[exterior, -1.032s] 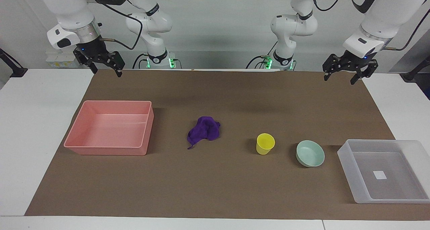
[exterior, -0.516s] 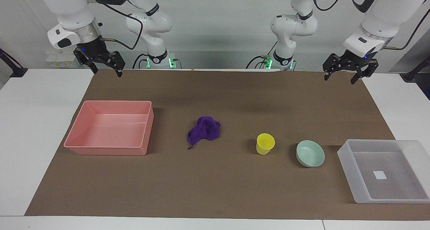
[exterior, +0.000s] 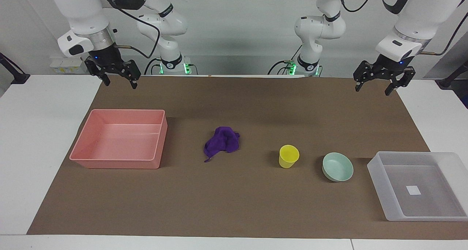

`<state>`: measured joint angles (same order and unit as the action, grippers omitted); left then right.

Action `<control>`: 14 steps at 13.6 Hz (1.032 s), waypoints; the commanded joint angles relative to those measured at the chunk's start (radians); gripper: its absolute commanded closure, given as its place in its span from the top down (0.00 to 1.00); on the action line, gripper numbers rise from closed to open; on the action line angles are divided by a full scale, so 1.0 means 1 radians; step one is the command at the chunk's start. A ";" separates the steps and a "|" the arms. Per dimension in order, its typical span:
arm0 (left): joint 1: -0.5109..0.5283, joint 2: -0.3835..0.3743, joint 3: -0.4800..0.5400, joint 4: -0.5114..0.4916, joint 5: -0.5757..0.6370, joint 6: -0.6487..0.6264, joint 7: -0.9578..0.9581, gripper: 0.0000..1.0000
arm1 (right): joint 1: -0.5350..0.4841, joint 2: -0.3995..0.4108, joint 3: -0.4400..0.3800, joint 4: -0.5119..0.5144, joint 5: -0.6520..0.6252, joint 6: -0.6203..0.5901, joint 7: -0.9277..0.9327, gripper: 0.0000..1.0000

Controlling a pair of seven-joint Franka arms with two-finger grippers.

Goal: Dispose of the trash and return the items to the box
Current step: 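Move the right gripper toward the purple cloth while the left gripper reaches the bowl, then grasp the purple cloth with the right gripper while the left gripper grasps the bowl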

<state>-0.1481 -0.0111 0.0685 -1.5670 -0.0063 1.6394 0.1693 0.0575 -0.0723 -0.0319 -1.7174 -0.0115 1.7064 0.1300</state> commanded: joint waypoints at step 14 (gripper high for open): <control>0.058 0.256 -0.003 -0.223 -0.020 0.621 -0.005 1.00 | 0.427 0.285 0.012 -0.298 0.039 0.714 0.256 1.00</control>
<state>-0.0965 0.2327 0.0728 -1.7463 -0.0099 2.1845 0.1694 0.4663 0.2084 -0.0197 -1.9874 0.0147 2.3835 0.3786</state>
